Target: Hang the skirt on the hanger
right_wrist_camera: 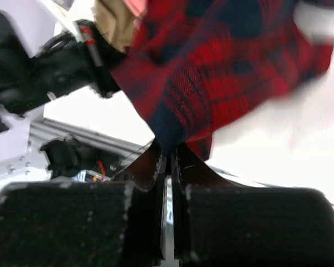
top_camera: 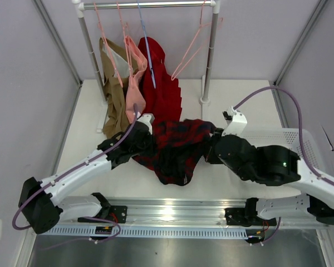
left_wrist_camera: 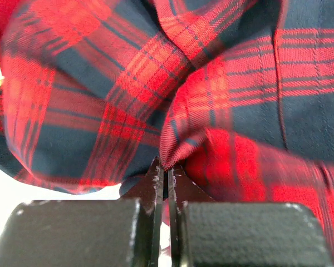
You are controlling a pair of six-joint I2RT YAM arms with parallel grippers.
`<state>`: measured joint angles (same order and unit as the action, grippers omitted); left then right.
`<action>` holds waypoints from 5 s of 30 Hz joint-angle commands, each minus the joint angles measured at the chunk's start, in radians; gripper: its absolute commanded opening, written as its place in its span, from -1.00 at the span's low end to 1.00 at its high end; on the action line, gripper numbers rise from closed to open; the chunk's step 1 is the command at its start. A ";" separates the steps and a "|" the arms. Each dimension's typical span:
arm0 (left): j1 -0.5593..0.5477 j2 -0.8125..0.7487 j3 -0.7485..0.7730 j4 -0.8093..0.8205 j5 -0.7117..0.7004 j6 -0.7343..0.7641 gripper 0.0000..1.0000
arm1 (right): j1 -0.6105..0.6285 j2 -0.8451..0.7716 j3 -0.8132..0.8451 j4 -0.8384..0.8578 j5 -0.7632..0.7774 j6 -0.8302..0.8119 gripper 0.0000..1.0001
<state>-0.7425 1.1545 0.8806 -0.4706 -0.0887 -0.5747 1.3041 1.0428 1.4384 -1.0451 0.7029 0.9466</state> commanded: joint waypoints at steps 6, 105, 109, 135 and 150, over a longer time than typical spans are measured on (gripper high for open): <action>0.011 -0.119 0.055 0.010 0.040 0.053 -1.00 | 0.066 0.215 0.396 -0.247 0.167 -0.236 -1.00; 0.468 -0.259 -0.101 0.154 0.575 -0.220 -1.00 | -1.123 0.082 -0.310 0.787 -1.721 -0.316 -1.00; 0.468 -0.237 -0.241 0.279 0.593 -0.263 -1.00 | -1.088 0.033 -0.574 0.855 -1.656 -0.304 -1.00; 0.436 -0.067 -0.387 0.319 0.448 -0.168 -0.60 | -0.669 0.244 -0.762 0.660 -0.731 -0.318 0.18; 0.365 -0.142 -0.338 0.207 0.366 -0.125 -0.07 | -0.569 0.039 -0.563 0.350 -0.499 -0.270 0.57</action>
<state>-0.3630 1.0451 0.4831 -0.2405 0.3084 -0.7376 0.7300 1.1217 0.8330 -0.6197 0.1284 0.6556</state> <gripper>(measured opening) 0.443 0.784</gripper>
